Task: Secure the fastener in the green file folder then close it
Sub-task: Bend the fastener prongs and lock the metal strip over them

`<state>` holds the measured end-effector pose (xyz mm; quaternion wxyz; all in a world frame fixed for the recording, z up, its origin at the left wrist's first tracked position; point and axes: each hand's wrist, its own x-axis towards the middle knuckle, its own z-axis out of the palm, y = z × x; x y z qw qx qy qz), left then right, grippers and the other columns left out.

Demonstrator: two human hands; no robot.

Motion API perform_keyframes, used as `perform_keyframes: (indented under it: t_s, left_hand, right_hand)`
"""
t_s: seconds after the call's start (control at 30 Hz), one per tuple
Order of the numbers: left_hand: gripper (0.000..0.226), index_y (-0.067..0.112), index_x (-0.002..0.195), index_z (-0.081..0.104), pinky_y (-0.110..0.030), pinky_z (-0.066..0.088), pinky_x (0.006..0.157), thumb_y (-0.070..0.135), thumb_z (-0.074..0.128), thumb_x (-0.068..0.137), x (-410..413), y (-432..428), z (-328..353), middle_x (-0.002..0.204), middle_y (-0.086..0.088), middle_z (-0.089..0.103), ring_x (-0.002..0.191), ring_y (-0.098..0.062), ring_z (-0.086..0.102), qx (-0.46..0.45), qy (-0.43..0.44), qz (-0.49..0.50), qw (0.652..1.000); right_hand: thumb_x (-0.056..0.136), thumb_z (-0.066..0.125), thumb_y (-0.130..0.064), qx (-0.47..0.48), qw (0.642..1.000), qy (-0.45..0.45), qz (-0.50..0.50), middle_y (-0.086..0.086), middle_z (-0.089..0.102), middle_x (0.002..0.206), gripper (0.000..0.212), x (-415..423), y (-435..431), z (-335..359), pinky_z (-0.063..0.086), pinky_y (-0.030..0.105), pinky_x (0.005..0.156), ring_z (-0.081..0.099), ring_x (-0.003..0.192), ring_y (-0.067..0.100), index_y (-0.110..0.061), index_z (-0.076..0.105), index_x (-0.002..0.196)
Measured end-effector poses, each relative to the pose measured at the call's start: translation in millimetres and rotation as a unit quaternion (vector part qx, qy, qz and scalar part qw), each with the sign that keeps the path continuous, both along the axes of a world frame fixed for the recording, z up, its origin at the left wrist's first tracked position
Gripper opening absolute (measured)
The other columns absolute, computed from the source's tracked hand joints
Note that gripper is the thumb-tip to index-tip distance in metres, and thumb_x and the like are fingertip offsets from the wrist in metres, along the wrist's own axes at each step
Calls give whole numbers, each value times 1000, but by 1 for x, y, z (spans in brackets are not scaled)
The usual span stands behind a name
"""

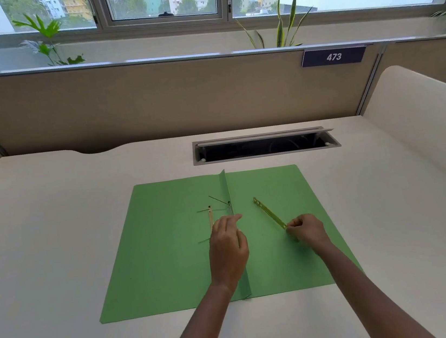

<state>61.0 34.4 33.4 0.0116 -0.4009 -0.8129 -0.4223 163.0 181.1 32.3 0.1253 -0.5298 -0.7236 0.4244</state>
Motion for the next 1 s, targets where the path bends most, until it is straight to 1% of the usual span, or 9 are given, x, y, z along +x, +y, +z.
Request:
perform_keyframes:
  t_s: [0.03,0.2,0.33,0.47,0.63,0.73,0.83,0.9,1.0]
  left_hand:
    - [34,6,121,58,-27,40,105,0,48,89,-1,1,1,117,-11,64,119,-22,53,4,-13,2,1000]
    - [31,4,125,53,-27,48,91,11,44,96,-11,9,10,119,-10,63,109,-21,59,35,-138,23,990]
    - [27,2,118,53,-26,53,60,16,41,99,-27,14,25,86,-6,61,73,-19,58,121,-351,28,928]
    - [23,10,80,57,-8,48,38,7,42,97,-41,11,30,70,-3,56,58,-12,53,178,-446,20,877]
    - [26,13,72,57,-8,44,37,6,46,96,-52,13,27,67,-3,55,53,-11,48,118,-458,-34,881]
    - [16,1,93,60,-9,45,39,8,46,96,-70,17,27,68,-1,54,53,-11,48,112,-426,17,898]
    - [24,-3,116,53,-17,47,51,8,44,97,-89,23,28,76,-6,57,57,-11,49,102,-414,60,902]
    - [29,-3,124,49,-21,45,57,7,40,98,-97,27,29,86,-12,58,60,-12,50,84,-434,55,895]
    - [32,-5,122,50,-22,43,59,12,34,100,-103,33,27,78,-5,55,64,-12,50,55,-490,21,870]
  right_hand:
    - [83,58,2,-23,999,45,-5,8,58,74,9,-1,-3,3,42,23,57,51,63,15,0,66,79]
    - [84,59,3,-165,962,212,42,3,57,73,29,-12,-25,24,46,19,61,54,66,11,1,57,113]
    - [87,56,0,-221,932,249,143,0,59,73,20,-22,-43,37,48,14,61,55,67,7,-5,63,106]
    - [92,52,-8,-233,923,252,177,-1,58,75,14,-33,-52,41,50,14,60,54,67,9,-15,64,89]
    - [89,58,-5,-162,952,219,141,2,58,68,8,-54,-60,40,41,19,55,51,57,9,-3,63,95]
    - [87,59,-3,-134,961,221,103,2,56,64,7,-62,-58,36,37,19,50,47,53,8,0,64,92]
    - [86,60,-3,-126,965,219,74,1,56,63,17,-69,-55,32,36,18,50,46,53,8,8,65,98]
    - [87,60,-5,-128,966,216,64,1,56,63,19,-72,-54,29,36,18,50,46,53,7,9,65,100]
    - [88,59,-7,-137,966,215,54,1,57,63,20,-79,-53,24,37,16,49,48,52,7,7,66,101]
